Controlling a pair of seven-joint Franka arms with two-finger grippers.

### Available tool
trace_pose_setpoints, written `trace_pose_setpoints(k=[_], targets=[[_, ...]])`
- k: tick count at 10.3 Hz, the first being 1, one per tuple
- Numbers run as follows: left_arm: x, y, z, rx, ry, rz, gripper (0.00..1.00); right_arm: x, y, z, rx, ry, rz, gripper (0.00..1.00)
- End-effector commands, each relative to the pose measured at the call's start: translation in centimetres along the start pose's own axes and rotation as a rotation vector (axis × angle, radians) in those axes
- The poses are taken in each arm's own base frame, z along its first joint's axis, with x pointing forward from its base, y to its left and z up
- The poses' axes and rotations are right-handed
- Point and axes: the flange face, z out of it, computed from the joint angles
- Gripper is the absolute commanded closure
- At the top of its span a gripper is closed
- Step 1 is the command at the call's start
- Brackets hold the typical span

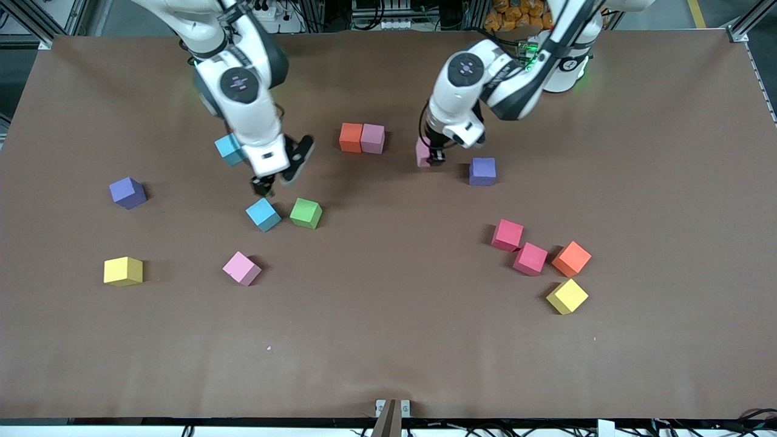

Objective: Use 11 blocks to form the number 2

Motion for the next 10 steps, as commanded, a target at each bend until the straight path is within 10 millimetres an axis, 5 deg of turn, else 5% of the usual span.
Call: trace_pose_setpoints(k=[1,2,5,10], targets=[[-1.6,-2.3,1.6,0.013,-0.031,-0.072,0.96,-0.8,2.4,-1.5,-0.027,0.008,0.030,0.00],[-2.6,-4.6,2.9,0.027,-0.026,-0.065,0.96,-0.9,2.9,-1.3,-0.027,0.018,0.039,0.00],[-3.9,-7.1,5.6,0.053,0.007,-0.027,0.96,0.6,2.7,1.7,0.012,0.093,0.030,0.00],[-5.3,-6.9,7.5,0.010,0.029,-0.008,0.96,3.2,0.1,5.0,0.060,0.155,-0.015,0.00]])
